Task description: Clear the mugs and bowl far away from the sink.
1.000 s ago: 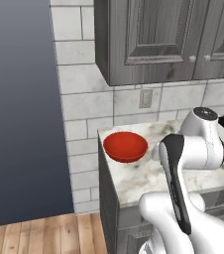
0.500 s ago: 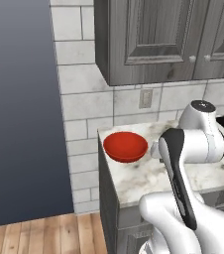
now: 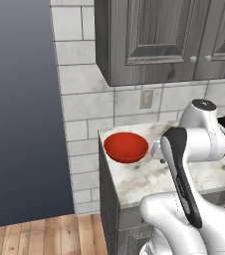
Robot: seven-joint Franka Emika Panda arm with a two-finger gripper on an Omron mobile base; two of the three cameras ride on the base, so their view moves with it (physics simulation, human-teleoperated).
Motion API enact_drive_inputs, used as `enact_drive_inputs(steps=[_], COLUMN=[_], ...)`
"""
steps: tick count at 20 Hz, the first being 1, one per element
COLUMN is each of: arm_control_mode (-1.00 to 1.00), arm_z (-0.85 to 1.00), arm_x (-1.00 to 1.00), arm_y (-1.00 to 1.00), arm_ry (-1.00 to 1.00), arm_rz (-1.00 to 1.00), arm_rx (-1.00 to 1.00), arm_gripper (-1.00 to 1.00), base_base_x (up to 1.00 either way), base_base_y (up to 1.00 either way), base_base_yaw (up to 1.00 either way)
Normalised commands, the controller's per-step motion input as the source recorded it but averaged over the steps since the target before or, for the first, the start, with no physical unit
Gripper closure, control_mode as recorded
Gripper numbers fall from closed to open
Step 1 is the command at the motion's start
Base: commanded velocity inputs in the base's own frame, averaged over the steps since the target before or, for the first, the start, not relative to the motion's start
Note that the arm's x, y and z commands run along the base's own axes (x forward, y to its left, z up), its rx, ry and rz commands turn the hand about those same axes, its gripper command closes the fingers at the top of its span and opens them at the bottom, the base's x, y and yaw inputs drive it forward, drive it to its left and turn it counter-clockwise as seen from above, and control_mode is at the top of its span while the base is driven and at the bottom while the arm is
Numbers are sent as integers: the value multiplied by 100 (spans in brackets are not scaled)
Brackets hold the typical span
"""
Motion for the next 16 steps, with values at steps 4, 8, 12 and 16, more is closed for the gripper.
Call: enact_drive_inputs(steps=[4,8,12,16], arm_control_mode=[100,100,100,100], arm_z=[0,0,0,0], arm_x=[6,0,0,0], arm_y=[4,0,0,0], arm_ry=[0,0,0,0], arm_rz=[2,0,0,0], arm_rx=[0,0,0,0], arm_gripper=[-100,-100,-100,-100], base_base_x=[0,-33,-100,-31], base_base_y=[0,-10,-72,-46], base_base_yaw=[0,0,-34,-78])
